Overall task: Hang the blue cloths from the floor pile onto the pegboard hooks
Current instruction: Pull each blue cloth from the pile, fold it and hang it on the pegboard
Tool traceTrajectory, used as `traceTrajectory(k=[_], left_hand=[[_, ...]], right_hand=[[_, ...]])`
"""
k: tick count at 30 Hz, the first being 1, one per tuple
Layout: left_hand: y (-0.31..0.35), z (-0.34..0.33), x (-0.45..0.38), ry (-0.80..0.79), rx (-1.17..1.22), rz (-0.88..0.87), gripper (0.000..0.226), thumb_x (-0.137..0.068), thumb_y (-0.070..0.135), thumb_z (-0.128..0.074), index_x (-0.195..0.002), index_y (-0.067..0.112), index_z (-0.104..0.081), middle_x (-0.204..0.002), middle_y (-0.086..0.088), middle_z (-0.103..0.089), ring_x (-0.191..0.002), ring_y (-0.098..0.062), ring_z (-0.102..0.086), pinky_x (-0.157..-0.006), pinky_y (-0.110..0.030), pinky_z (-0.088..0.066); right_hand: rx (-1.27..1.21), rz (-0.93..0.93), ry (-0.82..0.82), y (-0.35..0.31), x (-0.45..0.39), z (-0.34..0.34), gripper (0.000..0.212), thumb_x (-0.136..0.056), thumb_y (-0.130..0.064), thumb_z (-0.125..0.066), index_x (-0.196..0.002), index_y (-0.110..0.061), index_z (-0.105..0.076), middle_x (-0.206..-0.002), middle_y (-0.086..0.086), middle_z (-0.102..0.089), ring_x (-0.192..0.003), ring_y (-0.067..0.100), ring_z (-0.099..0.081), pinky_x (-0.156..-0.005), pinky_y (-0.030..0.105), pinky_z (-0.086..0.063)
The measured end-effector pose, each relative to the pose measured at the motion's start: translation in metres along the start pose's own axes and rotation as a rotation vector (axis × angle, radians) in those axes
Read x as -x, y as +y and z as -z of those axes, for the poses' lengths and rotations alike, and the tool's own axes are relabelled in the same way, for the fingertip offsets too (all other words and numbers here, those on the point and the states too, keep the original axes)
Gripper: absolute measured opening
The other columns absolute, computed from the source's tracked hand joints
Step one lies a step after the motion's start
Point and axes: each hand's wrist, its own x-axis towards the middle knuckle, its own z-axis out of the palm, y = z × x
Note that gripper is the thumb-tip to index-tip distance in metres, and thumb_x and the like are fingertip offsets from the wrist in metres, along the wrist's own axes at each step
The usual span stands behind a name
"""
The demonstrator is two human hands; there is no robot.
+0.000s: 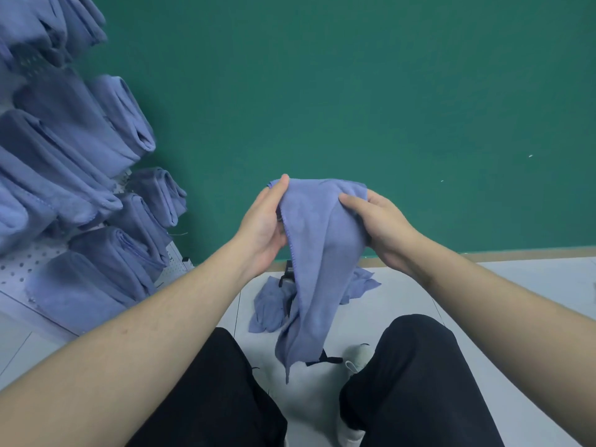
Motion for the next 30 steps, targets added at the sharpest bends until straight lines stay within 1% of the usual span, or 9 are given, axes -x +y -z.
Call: traceTrajectory(k=[2, 6, 9, 12, 17, 21, 24, 27, 30], left_hand=[[-0.010, 0.005, 0.005, -0.033, -0.140, -0.029, 0.032, -0.099, 0.044, -0.057, -0.120, 0.021, -0.059, -0.108, 0.002, -0.073, -0.093, -0.012, -0.070, -0.082, -0.032, -0.053], [-0.039, 0.011, 0.017, -0.070, -0.270, -0.132, 0.035, -0.095, 0.023, -0.068, -0.127, 0.023, -0.055, -0.118, 0.006, -0.073, -0.107, -0.010, -0.070, -0.086, -0.027, -0.056], [-0.053, 0.011, 0.020, -0.021, -0.346, -0.122, 0.019, -0.096, 0.021, -0.067, -0.114, 0.019, -0.066, -0.108, 0.004, -0.076, -0.105, -0.012, -0.071, -0.086, -0.031, -0.055], [-0.058, 0.009, 0.020, 0.012, -0.230, -0.069, 0.015, -0.099, 0.022, -0.062, -0.111, 0.017, -0.069, -0.105, 0.001, -0.077, -0.101, -0.011, -0.072, -0.083, -0.030, -0.055], [-0.054, 0.012, 0.011, 0.076, -0.141, -0.078, 0.021, -0.098, 0.021, -0.063, -0.117, 0.013, -0.065, -0.111, -0.005, -0.076, -0.107, -0.018, -0.071, -0.091, -0.037, -0.056], [-0.045, 0.014, 0.002, 0.135, 0.005, -0.017, 0.027, -0.099, 0.021, -0.062, -0.124, 0.012, -0.059, -0.115, -0.008, -0.074, -0.105, -0.020, -0.072, -0.083, -0.034, -0.058], [-0.039, 0.019, -0.005, 0.185, 0.023, 0.041, 0.022, -0.099, 0.021, -0.062, -0.120, 0.017, -0.061, -0.114, -0.008, -0.074, -0.103, -0.020, -0.072, -0.084, -0.035, -0.059], [-0.037, 0.023, -0.006, 0.182, 0.031, 0.057, 0.012, -0.099, 0.019, -0.062, -0.112, 0.017, -0.064, -0.109, -0.008, -0.075, -0.098, -0.021, -0.074, -0.082, -0.036, -0.060], [-0.036, 0.029, -0.004, 0.154, -0.019, 0.062, 0.018, -0.098, 0.020, -0.064, -0.116, 0.017, -0.064, -0.106, -0.004, -0.077, -0.096, -0.019, -0.075, -0.078, -0.034, -0.061]], right_hand=[[-0.040, -0.017, 0.018, -0.003, -0.002, -0.003, 0.017, -0.099, -0.027, -0.059, -0.110, -0.023, -0.071, -0.103, -0.007, -0.078, -0.097, 0.011, -0.073, -0.076, 0.028, -0.055], [-0.084, -0.115, 0.060, -0.004, -0.005, -0.009, 0.013, -0.097, -0.025, -0.063, -0.102, -0.016, -0.071, -0.098, 0.001, -0.078, -0.092, 0.015, -0.074, -0.076, 0.029, -0.058], [-0.101, -0.201, 0.068, -0.001, -0.005, -0.012, 0.015, -0.096, -0.025, -0.066, -0.099, -0.011, -0.070, -0.095, 0.008, -0.078, -0.081, 0.018, -0.074, -0.073, 0.029, -0.060], [-0.109, -0.193, 0.069, 0.002, 0.000, -0.014, 0.024, -0.094, -0.033, -0.067, -0.102, -0.010, -0.072, -0.092, 0.006, -0.079, -0.080, 0.017, -0.075, -0.070, 0.028, -0.059], [-0.053, -0.132, -0.014, 0.024, 0.007, -0.017, 0.037, -0.091, -0.049, -0.064, -0.103, -0.016, -0.075, -0.093, 0.001, -0.078, -0.087, 0.019, -0.073, -0.084, 0.035, -0.052], [0.008, -0.112, -0.083, 0.043, 0.016, -0.021, 0.028, -0.094, -0.040, -0.063, -0.094, -0.013, -0.070, -0.083, 0.003, -0.073, -0.078, 0.016, -0.067, -0.077, 0.032, -0.051], [0.071, -0.077, -0.118, 0.048, 0.019, -0.025, 0.033, -0.090, -0.034, -0.068, -0.093, -0.002, -0.062, -0.079, 0.004, -0.064, -0.074, 0.021, -0.060, -0.076, 0.038, -0.049], [0.074, -0.026, -0.058, 0.044, 0.017, -0.028, 0.014, -0.099, -0.027, -0.057, -0.095, -0.013, -0.061, -0.078, -0.001, -0.064, -0.074, 0.019, -0.062, -0.077, 0.038, -0.057], [0.042, -0.045, -0.002, 0.041, 0.015, -0.028, 0.017, -0.098, -0.037, -0.051, -0.097, -0.020, -0.056, -0.085, 0.006, -0.058, -0.077, 0.022, -0.053, -0.072, 0.045, -0.049]])
